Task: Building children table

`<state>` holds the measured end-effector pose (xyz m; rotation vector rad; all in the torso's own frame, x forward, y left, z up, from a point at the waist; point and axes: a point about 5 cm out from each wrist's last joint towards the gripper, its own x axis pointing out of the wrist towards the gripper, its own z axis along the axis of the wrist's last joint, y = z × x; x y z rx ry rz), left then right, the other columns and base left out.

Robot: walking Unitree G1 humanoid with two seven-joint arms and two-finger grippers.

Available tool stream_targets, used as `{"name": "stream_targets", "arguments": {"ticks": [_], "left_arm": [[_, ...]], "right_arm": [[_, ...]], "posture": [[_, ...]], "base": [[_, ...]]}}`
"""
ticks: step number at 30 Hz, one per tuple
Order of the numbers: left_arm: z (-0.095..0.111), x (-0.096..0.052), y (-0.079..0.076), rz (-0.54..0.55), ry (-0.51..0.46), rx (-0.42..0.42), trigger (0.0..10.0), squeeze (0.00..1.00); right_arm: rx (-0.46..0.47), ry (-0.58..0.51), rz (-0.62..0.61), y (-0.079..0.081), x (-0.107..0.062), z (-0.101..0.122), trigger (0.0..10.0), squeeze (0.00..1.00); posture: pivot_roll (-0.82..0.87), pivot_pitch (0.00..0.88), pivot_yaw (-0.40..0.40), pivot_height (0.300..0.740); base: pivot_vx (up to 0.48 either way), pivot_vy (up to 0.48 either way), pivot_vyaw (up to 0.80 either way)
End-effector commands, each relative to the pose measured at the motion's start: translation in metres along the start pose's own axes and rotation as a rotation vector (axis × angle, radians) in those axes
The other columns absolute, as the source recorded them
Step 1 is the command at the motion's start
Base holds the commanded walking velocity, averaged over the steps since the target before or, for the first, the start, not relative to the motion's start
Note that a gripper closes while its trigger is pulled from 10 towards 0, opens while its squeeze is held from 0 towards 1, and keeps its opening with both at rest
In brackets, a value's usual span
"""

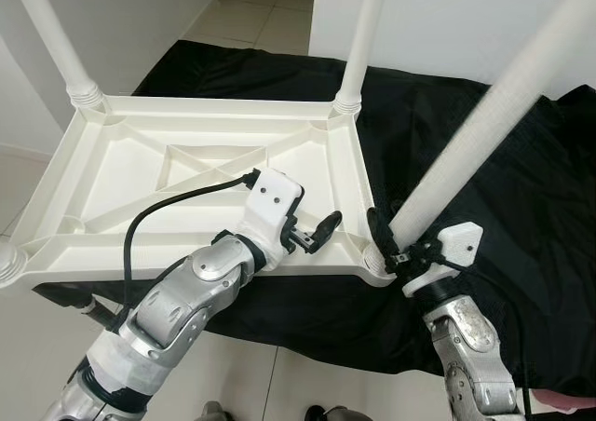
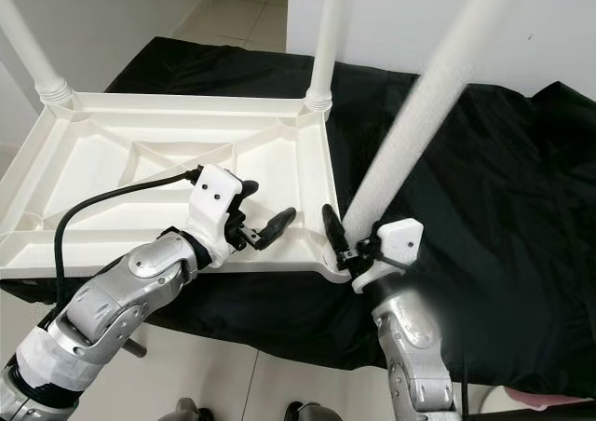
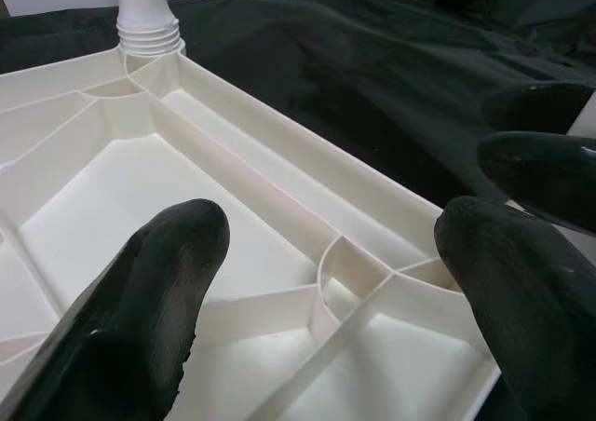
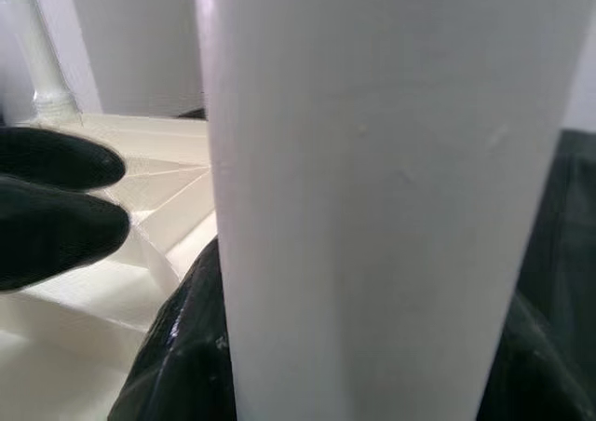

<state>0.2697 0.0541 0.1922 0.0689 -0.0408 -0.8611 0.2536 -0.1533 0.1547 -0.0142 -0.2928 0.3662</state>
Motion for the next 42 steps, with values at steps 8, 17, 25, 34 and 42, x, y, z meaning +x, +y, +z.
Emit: {"name": "stream_targets", "arguments": {"ticks": [8,17,25,34,42], "left_arm": [[0.002,-0.002,-0.011,-0.213,0.002,0.024,10.0,0.00],[0.003,-0.003,-0.010,-0.206,0.001,0.029,10.0,0.00],[0.003,-0.003,-0.009,-0.213,0.004,0.037,10.0,0.00],[0.003,-0.003,-0.009,-0.217,0.006,0.042,10.0,0.00],[0.003,-0.003,-0.009,-0.215,0.007,0.045,10.0,0.00]], "right_arm": [[-0.119,0.144,0.101,-0.001,-0.013,-0.024,10.0,0.00],[-0.092,0.173,0.110,-0.001,-0.023,-0.033,10.0,0.00],[0.098,0.173,0.027,0.001,-0.025,-0.038,10.0,0.00],[0.164,0.192,-0.006,0.001,-0.023,-0.041,10.0,0.00],[0.238,0.271,-0.042,-0.002,-0.025,-0.050,10.0,0.00]], "posture": [[-0.01,0.135,-0.018,0.740],[0.00,0.128,-0.016,0.740],[-0.01,0.120,-0.011,0.740],[-0.01,0.113,-0.009,0.740],[0.00,0.114,-0.014,0.740]], "base": [[0.000,0.000,0.00],[0.000,0.000,0.00],[0.000,0.000,0.00],[0.000,0.000,0.00],[0.000,0.000,0.00]]}}
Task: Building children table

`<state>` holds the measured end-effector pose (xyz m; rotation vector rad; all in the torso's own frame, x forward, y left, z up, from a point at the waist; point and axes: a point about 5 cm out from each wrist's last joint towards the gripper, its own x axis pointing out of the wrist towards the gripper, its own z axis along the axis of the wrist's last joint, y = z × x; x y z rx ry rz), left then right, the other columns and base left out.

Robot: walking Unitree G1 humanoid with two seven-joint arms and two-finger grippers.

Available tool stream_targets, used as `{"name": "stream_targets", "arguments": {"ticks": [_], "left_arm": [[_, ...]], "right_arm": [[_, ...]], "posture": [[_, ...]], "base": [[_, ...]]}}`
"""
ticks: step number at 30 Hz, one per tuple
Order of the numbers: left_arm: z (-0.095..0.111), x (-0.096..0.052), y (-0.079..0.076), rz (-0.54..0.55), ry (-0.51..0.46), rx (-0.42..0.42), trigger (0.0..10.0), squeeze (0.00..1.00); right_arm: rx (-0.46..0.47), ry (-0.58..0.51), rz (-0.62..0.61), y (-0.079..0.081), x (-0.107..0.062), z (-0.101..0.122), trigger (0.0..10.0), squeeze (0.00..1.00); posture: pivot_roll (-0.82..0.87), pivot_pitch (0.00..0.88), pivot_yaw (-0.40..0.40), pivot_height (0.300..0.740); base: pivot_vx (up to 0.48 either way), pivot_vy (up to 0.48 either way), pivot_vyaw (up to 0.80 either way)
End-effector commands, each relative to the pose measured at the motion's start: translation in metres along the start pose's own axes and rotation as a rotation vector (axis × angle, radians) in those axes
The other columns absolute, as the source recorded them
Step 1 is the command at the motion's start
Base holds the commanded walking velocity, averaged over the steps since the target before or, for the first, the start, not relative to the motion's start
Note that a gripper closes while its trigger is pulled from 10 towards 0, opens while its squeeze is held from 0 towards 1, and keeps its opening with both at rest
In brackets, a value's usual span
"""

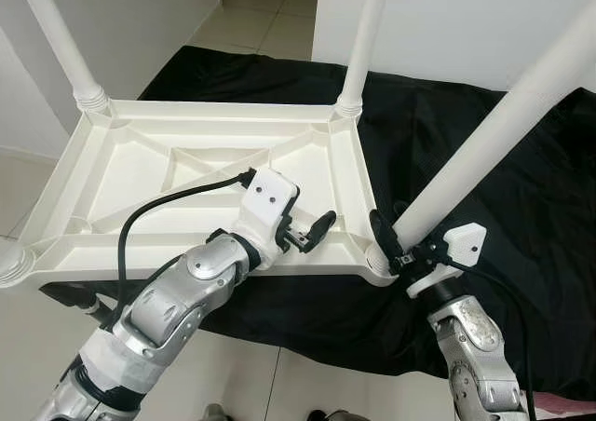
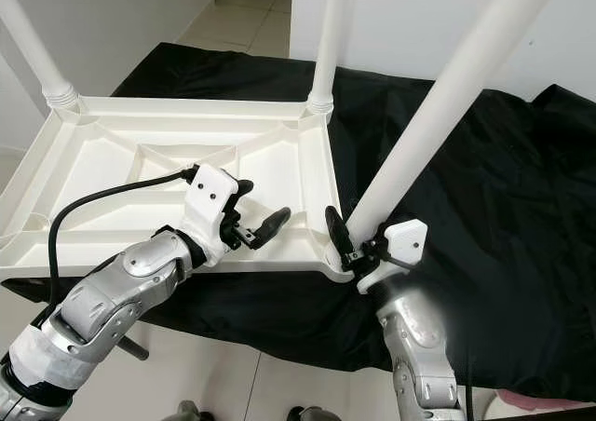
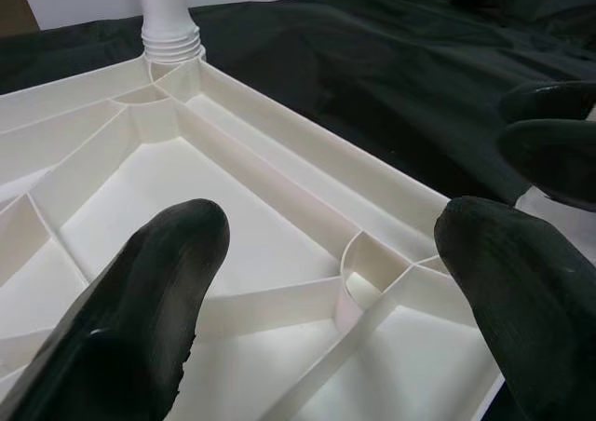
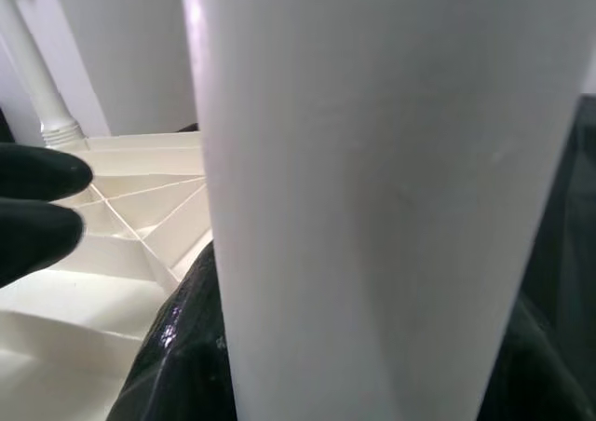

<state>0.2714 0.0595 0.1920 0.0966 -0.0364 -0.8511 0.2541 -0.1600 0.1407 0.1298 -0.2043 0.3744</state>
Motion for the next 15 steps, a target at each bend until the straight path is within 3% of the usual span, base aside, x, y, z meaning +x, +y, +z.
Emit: {"name": "stream_targets", "arguments": {"ticks": [1,8,10,13,15], "left_arm": [[0.004,-0.001,-0.014,-0.223,-0.011,0.025,10.0,0.00],[0.004,-0.001,-0.013,-0.220,-0.010,0.028,10.0,0.00],[0.003,-0.001,-0.013,-0.218,-0.009,0.029,10.0,0.00],[0.003,-0.001,-0.013,-0.218,-0.009,0.030,10.0,0.00],[0.003,-0.001,-0.012,-0.217,-0.009,0.033,10.0,0.00]], "right_arm": [[0.123,0.229,-0.068,-0.004,-0.019,-0.042,10.0,0.00],[0.170,0.229,-0.101,-0.006,-0.022,-0.045,10.0,0.00],[0.064,0.192,-0.056,-0.002,-0.021,-0.040,10.0,0.00],[0.005,0.179,-0.022,0.001,-0.021,-0.037,10.0,0.00],[-0.107,0.158,0.036,0.005,-0.020,-0.032,10.0,0.00]], "posture": [[0.00,0.113,-0.014,0.740],[0.00,0.112,-0.016,0.740],[0.00,0.112,-0.015,0.740],[0.00,0.110,-0.014,0.740],[-0.01,0.109,-0.013,0.740]], "base": [[0.000,0.000,0.00],[0.000,0.000,0.00],[0.000,0.000,0.00],[0.000,0.000,0.00],[0.000,0.000,0.00]]}}
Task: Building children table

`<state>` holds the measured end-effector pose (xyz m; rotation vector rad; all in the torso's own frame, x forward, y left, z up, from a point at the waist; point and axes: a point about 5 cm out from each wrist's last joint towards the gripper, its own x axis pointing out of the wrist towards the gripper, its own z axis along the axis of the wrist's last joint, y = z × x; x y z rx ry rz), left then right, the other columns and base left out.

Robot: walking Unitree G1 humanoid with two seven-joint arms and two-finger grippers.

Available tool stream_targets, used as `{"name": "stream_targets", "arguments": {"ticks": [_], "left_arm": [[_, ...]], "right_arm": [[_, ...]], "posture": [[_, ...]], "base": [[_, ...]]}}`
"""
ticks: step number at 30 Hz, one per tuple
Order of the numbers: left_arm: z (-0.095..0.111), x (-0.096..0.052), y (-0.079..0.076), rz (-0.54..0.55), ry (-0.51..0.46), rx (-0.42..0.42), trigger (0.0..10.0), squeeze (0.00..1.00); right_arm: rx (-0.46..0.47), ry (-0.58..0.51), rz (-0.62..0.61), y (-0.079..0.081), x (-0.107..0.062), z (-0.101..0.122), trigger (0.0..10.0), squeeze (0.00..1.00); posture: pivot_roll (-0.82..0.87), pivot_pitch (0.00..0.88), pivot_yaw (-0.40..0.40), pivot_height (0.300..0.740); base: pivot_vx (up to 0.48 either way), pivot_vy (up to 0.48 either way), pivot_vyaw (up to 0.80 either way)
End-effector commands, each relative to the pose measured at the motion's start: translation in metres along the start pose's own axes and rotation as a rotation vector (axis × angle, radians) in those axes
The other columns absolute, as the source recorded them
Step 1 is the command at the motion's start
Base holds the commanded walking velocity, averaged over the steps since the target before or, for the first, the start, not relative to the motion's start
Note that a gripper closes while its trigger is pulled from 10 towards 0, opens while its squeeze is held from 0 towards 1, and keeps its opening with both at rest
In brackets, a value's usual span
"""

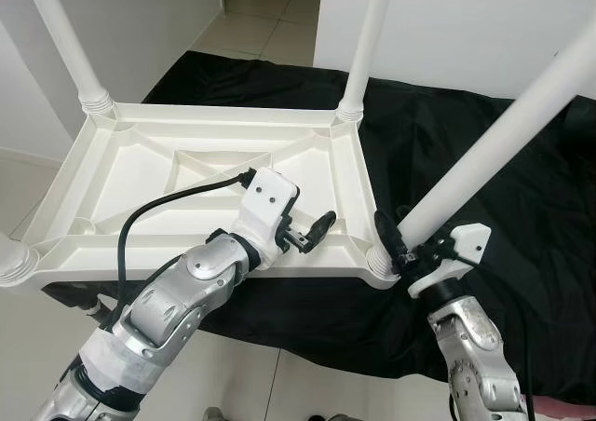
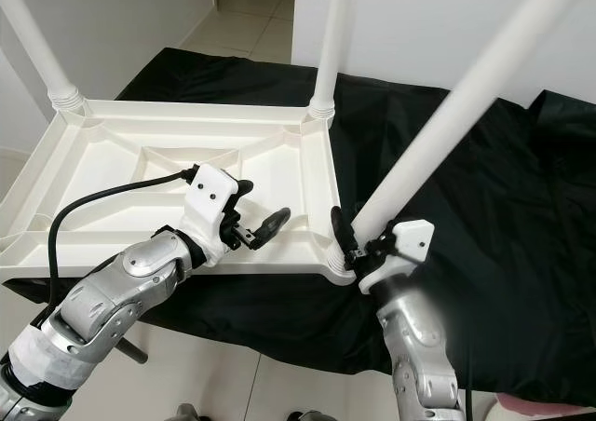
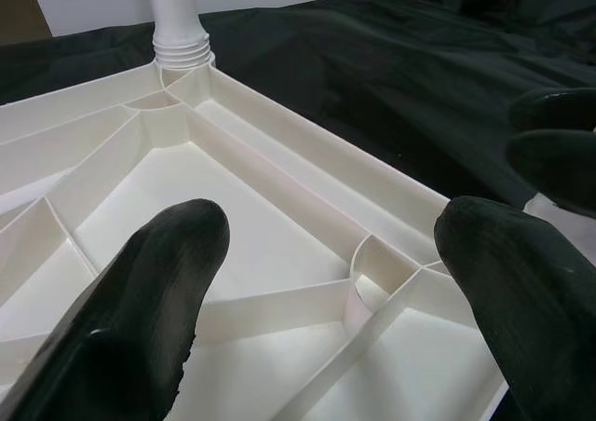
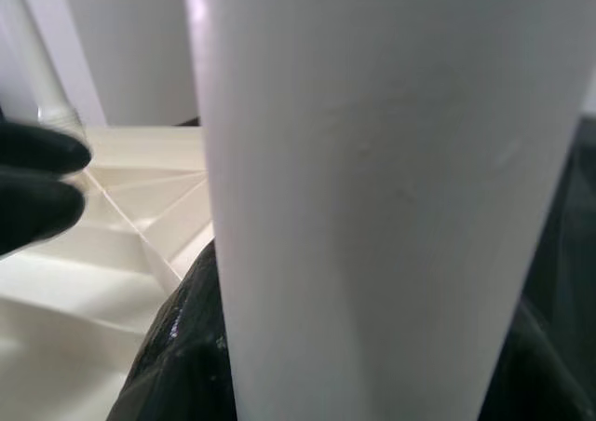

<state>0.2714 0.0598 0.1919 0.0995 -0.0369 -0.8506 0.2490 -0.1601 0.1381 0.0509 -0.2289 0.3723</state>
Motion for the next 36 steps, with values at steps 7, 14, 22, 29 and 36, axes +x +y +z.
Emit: {"name": "stream_targets", "arguments": {"ticks": [7,14,22,29,36], "left_arm": [[0.004,0.000,-0.012,-0.214,-0.010,0.036,10.0,0.00],[0.005,0.000,-0.010,-0.206,-0.011,0.039,10.0,0.00],[0.005,0.000,-0.009,-0.205,-0.010,0.045,10.0,0.00],[0.006,0.001,-0.008,-0.210,-0.007,0.058,10.0,0.00],[0.006,0.001,-0.008,-0.201,-0.009,0.063,10.0,0.00]], "right_arm": [[-0.210,0.173,0.131,0.008,-0.021,-0.033,10.0,0.00],[-0.203,0.156,0.110,0.007,-0.030,-0.041,10.0,0.00],[-0.147,0.188,0.064,0.006,-0.022,-0.044,10.0,0.00],[-0.111,0.269,0.090,0.000,-0.010,-0.041,10.0,0.00],[-0.040,0.348,0.129,-0.004,-0.006,-0.042,10.0,0.00]], "posture": [[0.00,0.110,-0.014,0.740],[0.00,0.111,-0.012,0.740],[0.00,0.115,-0.001,0.740],[0.00,0.120,0.003,0.740],[0.00,0.129,-0.007,0.740]], "base": [[0.000,0.000,0.00],[0.000,0.000,0.00],[0.000,0.000,0.00],[0.000,0.000,0.00],[0.000,0.000,0.00]]}}
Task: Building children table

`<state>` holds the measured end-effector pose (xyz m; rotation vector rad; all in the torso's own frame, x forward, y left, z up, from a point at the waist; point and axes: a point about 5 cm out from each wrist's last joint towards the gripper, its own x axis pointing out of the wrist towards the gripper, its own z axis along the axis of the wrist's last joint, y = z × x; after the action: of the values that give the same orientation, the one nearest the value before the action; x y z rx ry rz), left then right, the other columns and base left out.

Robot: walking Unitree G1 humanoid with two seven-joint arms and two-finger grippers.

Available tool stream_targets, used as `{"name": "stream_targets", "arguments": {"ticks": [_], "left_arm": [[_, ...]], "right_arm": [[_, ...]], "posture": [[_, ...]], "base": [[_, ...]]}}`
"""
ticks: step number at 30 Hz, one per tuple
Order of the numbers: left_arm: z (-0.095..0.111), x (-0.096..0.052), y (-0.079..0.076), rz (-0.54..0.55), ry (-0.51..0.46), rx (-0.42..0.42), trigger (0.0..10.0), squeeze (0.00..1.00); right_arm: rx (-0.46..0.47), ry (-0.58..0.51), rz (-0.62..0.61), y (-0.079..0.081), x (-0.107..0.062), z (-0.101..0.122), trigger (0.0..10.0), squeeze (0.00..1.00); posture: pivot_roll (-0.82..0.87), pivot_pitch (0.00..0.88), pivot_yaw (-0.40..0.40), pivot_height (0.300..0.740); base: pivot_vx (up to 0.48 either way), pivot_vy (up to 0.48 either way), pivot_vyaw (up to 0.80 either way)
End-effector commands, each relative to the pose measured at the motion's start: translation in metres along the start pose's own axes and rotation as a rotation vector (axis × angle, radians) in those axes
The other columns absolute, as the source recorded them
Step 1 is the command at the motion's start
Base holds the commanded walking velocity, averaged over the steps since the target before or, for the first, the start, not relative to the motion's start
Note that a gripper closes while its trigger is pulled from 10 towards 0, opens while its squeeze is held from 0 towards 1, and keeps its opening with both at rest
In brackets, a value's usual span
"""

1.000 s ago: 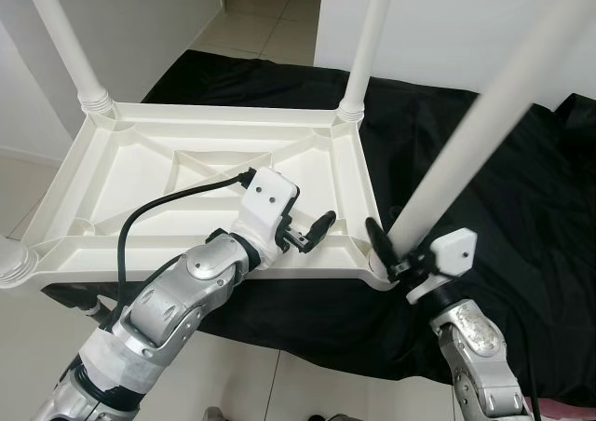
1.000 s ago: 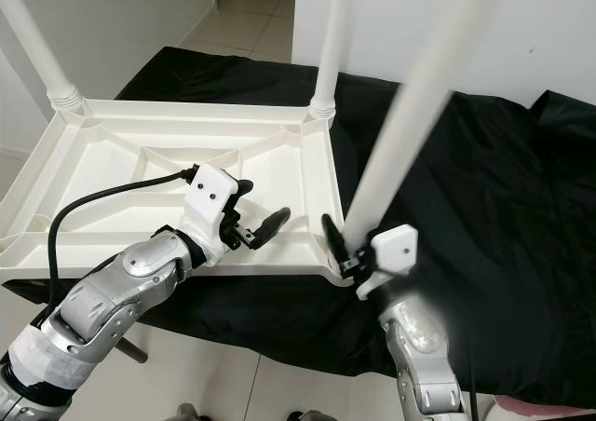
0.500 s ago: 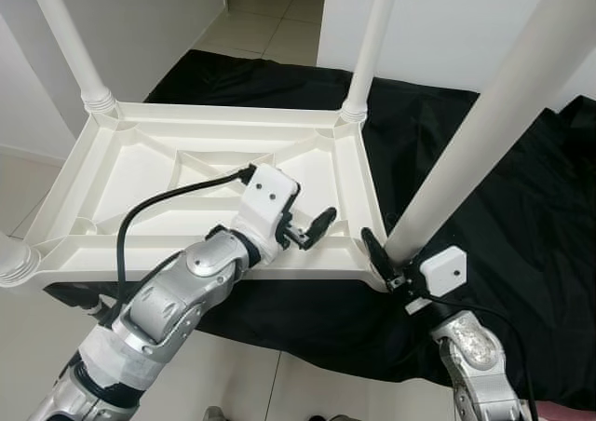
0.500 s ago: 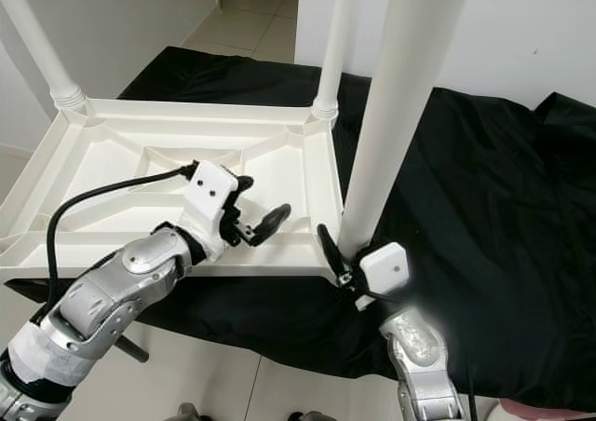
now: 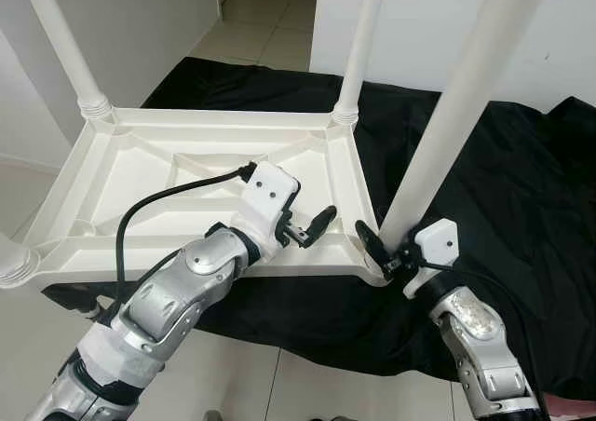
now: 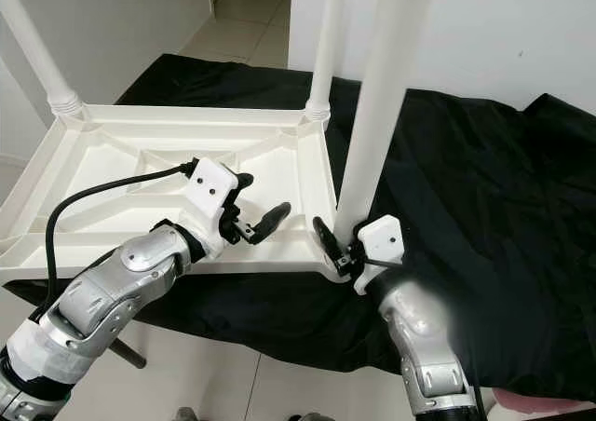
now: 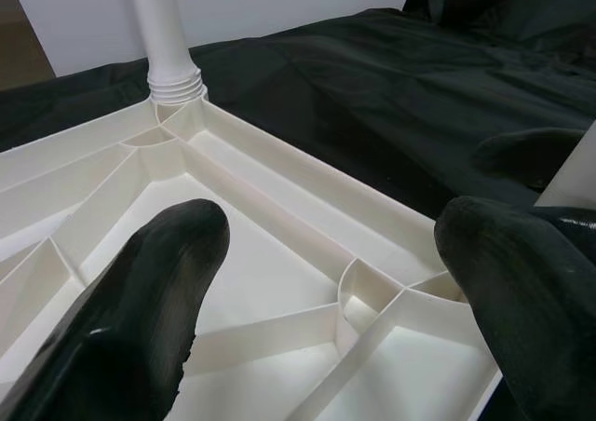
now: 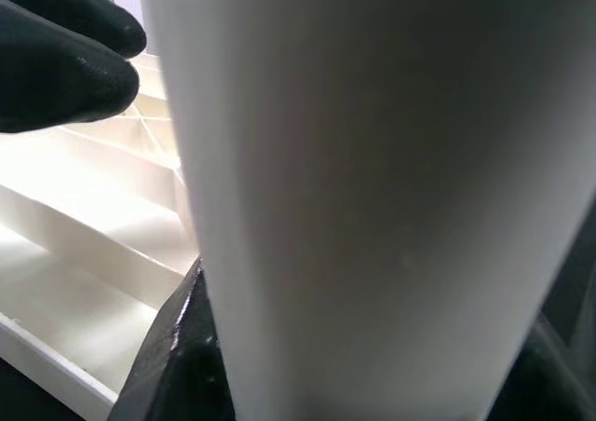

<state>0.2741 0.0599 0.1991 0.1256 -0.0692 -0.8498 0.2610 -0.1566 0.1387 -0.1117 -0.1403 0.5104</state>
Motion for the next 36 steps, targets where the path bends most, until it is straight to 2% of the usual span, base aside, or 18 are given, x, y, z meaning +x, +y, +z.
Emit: {"name": "stream_targets", "arguments": {"ticks": [1,6,7,10,15,17,20,24,30,36], "left_arm": [[-0.001,0.000,-0.010,-0.200,0.006,0.027,10.0,0.00],[0.000,0.000,-0.010,-0.194,0.005,0.027,10.0,0.00],[0.000,0.000,-0.010,-0.192,0.005,0.027,10.0,0.00],[0.000,0.000,-0.011,-0.189,0.005,0.027,10.0,0.00],[0.000,0.000,-0.011,-0.189,0.004,0.026,10.0,0.00],[-0.001,0.000,-0.010,-0.187,0.005,0.025,10.0,0.00],[0.000,0.000,-0.010,-0.187,0.005,0.027,10.0,0.00],[0.000,0.000,-0.010,-0.189,0.005,0.030,10.0,0.00],[0.000,0.000,-0.010,-0.190,0.006,0.033,10.0,0.00],[0.000,-0.001,-0.010,-0.181,0.006,0.035,10.0,0.00]], "right_arm": [[0.114,0.226,-0.003,0.005,-0.013,-0.042,10.0,0.00],[0.116,0.231,-0.008,0.005,-0.014,-0.043,10.0,0.00],[0.089,0.195,-0.011,0.006,-0.014,-0.040,10.0,0.00],[0.099,0.166,-0.025,0.008,-0.015,-0.039,10.0,0.00],[0.148,0.203,-0.046,0.008,-0.016,-0.044,10.0,0.00],[0.222,0.270,-0.075,0.006,-0.018,-0.051,10.0,0.00],[0.263,0.303,-0.089,0.004,-0.018,-0.053,10.0,0.00],[0.262,0.326,-0.088,0.001,-0.014,-0.051,10.0,0.00],[0.213,0.327,-0.069,0.001,-0.011,-0.049,10.0,0.00],[0.171,0.240,-0.109,0.008,-0.011,-0.043,10.0,0.00]], "posture": [[0.00,0.129,-0.007,0.740],[0.00,0.137,-0.014,0.740],[0.00,0.138,-0.013,0.740],[0.00,0.141,-0.016,0.740],[0.00,0.141,-0.017,0.740],[0.00,0.145,-0.013,0.740],[0.00,0.146,-0.009,0.740],[0.00,0.146,-0.007,0.740],[0.00,0.145,-0.009,0.740],[0.00,0.148,-0.016,0.740]], "base": [[0.000,0.000,0.00],[0.000,0.000,0.00],[0.000,0.000,0.00],[0.000,0.000,0.00],[0.000,0.000,0.00],[0.000,0.000,0.00],[0.000,0.000,0.00],[0.000,0.000,0.00],[0.000,0.000,0.00],[0.000,0.000,0.00]]}}
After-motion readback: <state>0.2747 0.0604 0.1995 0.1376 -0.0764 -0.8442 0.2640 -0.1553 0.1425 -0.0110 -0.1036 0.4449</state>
